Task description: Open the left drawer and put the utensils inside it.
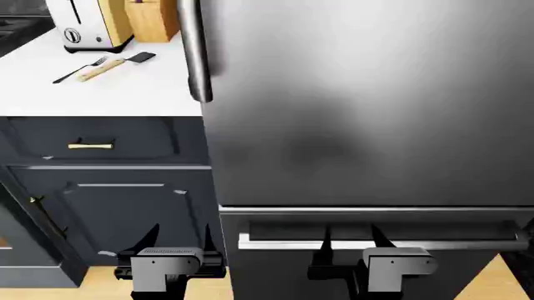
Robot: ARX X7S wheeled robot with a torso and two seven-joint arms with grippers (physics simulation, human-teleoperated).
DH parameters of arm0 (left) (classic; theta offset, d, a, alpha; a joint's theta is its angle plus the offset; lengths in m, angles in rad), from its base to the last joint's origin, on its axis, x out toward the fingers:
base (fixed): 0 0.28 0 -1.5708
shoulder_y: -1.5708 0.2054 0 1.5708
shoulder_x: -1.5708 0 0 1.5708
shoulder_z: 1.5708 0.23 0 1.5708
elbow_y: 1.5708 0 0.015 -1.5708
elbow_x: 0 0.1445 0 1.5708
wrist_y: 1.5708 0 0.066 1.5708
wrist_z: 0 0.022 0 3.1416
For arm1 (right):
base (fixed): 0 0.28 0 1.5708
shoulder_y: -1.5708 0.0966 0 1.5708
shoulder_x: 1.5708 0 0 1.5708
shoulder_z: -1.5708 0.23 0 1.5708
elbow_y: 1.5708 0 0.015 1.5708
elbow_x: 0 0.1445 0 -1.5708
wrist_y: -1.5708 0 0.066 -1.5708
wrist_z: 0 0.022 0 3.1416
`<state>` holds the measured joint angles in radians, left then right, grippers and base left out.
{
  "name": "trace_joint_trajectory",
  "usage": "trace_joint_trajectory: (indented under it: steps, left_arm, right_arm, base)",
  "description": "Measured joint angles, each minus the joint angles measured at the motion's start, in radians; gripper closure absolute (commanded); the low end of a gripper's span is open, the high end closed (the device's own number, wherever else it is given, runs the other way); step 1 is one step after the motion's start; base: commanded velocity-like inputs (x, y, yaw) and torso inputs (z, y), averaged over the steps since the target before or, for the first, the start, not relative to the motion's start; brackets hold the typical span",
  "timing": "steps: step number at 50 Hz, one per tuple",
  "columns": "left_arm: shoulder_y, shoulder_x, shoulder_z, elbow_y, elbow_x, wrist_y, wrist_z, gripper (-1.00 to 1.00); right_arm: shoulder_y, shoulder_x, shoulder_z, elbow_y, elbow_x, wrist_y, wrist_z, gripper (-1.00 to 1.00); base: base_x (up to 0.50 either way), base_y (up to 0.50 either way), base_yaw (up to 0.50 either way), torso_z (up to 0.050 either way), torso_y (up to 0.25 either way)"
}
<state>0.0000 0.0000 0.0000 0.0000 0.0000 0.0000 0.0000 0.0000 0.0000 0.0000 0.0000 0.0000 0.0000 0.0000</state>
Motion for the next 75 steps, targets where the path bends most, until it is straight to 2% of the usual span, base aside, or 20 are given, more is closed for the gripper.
trace_joint_trajectory:
  steps: [4, 24, 45, 75]
  left_arm:
    - [0.004, -0.006, 0.008, 0.0, -0.005, 0.001, -0.008, -1.0]
    - [0.043, -0.045, 0.055, 0.041, -0.045, 0.018, -0.085, -1.0]
    - [0.085, -0.085, 0.078, 0.125, -0.097, 0.015, -0.12, -1.0]
    - [0.103, -0.124, 0.101, 0.144, -0.131, 0.029, -0.161, -1.0]
  right_arm:
    - [0.004, 0.005, -0.002, 0.014, 0.018, -0.008, 0.002, -1.0]
    - [0.025, 0.05, -0.028, 0.088, 0.02, -0.073, 0.106, -1.0]
    - [0.008, 0.079, -0.065, 0.041, 0.016, -0.065, 0.166, -1.0]
    - [0.013, 0.109, -0.107, 0.053, 0.04, -0.079, 0.206, -1.0]
  base:
    - [0.0, 0.01, 0.0, 0.0, 0.0]
    - [0.0, 0.5, 0.0, 0.0, 0.0]
    - [0.0, 0.5, 0.0, 0.0, 0.0]
    - [0.0, 0.5, 0.0, 0.0, 0.0]
